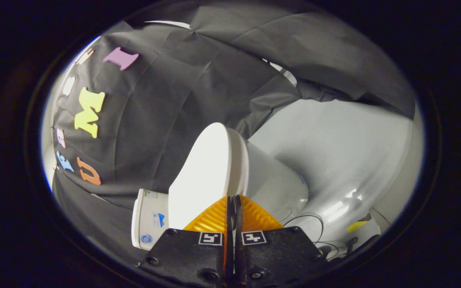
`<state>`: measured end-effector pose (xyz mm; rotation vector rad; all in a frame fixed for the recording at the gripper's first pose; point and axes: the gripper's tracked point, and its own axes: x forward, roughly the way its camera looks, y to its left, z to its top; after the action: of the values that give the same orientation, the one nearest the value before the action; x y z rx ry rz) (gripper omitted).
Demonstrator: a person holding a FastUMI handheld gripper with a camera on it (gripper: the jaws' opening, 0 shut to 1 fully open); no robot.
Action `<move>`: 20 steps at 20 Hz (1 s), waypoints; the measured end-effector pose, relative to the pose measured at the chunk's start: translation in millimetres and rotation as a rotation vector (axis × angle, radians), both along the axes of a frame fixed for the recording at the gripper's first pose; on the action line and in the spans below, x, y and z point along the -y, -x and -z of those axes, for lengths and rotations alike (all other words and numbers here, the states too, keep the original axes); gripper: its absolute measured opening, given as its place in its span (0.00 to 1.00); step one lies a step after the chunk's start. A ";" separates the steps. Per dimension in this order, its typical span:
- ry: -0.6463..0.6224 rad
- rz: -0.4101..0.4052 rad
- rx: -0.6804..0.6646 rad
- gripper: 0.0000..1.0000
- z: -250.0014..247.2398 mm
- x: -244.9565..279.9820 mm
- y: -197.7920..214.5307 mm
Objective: Open the toilet lid.
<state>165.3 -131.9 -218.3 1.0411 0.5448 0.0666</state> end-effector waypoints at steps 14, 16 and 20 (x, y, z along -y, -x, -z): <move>0.118 0.045 0.037 0.04 -56.9 -7.4 8.8; 0.140 0.052 0.040 0.04 -65.7 -9.8 10.3; 0.189 0.080 0.049 0.04 -82.5 -14.6 11.8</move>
<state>153.4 -117.4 -135.8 0.8731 0.4550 -0.0295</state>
